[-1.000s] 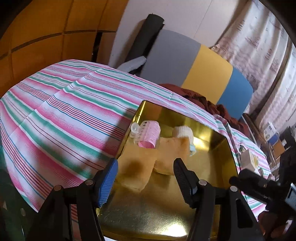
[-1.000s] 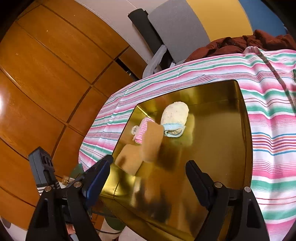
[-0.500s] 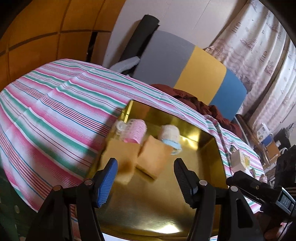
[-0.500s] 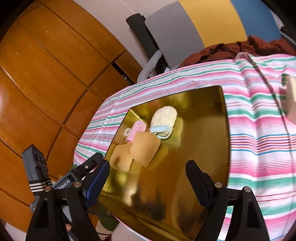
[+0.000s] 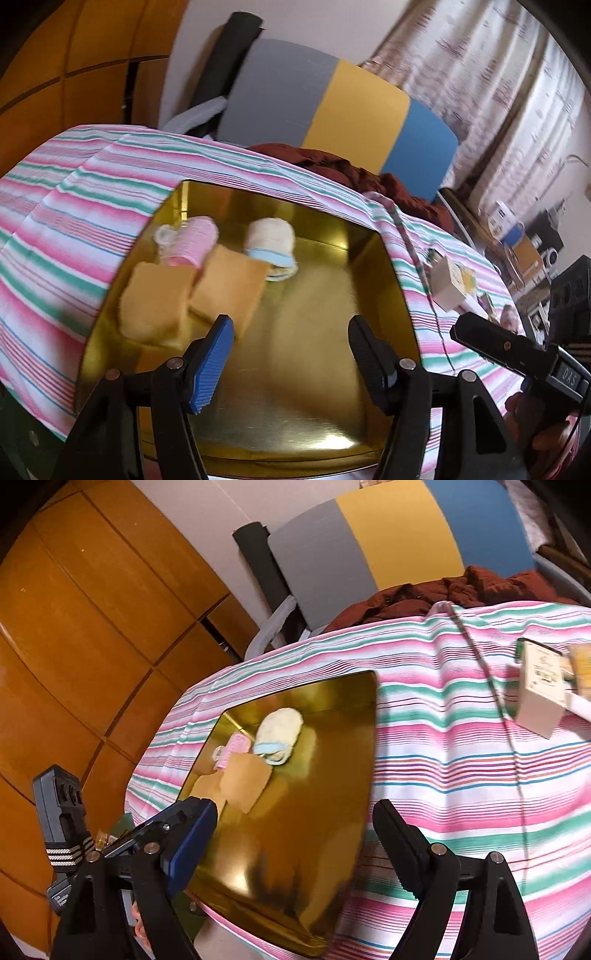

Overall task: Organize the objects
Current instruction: 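Move both grippers back from the tray to the pile of items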

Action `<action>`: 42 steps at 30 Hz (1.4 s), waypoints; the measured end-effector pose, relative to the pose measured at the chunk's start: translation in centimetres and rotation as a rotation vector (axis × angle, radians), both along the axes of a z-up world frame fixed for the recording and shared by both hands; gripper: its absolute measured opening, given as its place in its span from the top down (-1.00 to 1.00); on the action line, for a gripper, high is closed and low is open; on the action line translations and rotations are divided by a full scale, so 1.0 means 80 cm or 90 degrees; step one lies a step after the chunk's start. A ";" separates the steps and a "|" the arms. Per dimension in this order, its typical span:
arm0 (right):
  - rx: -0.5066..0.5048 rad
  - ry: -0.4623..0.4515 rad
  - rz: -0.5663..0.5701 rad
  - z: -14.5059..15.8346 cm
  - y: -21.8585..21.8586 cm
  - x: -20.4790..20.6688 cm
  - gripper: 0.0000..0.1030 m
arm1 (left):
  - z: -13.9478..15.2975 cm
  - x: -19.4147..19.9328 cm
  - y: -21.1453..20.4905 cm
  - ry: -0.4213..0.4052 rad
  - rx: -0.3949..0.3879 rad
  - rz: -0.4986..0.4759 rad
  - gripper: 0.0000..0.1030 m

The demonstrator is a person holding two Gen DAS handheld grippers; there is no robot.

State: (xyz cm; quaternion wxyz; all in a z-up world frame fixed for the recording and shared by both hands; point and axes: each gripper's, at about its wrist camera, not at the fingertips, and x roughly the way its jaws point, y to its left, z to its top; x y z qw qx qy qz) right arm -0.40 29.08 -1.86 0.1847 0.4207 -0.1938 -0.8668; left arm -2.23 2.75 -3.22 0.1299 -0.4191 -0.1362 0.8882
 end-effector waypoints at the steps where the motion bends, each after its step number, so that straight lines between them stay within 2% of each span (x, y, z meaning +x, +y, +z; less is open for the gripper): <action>1: 0.002 0.002 -0.005 0.001 0.006 0.002 -0.68 | 0.001 0.000 0.006 0.001 -0.002 -0.009 -0.28; 13: 0.032 -0.001 -0.110 0.000 0.112 0.032 -0.68 | 0.006 0.009 0.098 -0.011 -0.033 -0.140 -0.29; 19: 0.052 -0.017 -0.175 -0.009 0.170 0.049 -0.68 | 0.006 0.032 0.167 -0.004 -0.051 -0.253 -0.29; 23: 0.088 -0.004 -0.272 0.002 0.236 0.062 -0.68 | 0.003 0.045 0.200 -0.010 -0.052 -0.307 -0.29; 26: 0.085 0.009 -0.361 0.013 0.296 0.069 -0.69 | 0.000 0.053 0.217 -0.014 -0.055 -0.331 -0.29; 28: 0.114 0.017 -0.410 0.017 0.334 0.067 -0.71 | -0.002 0.056 0.225 -0.016 -0.057 -0.340 -0.30; 30: 0.150 0.022 -0.429 0.017 0.356 0.060 -0.74 | -0.004 0.058 0.230 -0.021 -0.059 -0.345 -0.29; 32: 0.171 0.013 -0.425 0.010 0.375 0.045 -0.76 | -0.005 0.058 0.233 -0.023 -0.062 -0.350 -0.29; 36: 0.153 0.003 -0.393 -0.005 0.389 0.023 -0.76 | -0.004 0.056 0.235 -0.022 -0.074 -0.349 -0.29; 42: 0.051 0.049 -0.247 0.002 0.347 0.039 -0.78 | -0.007 0.047 0.234 -0.034 -0.075 -0.331 -0.29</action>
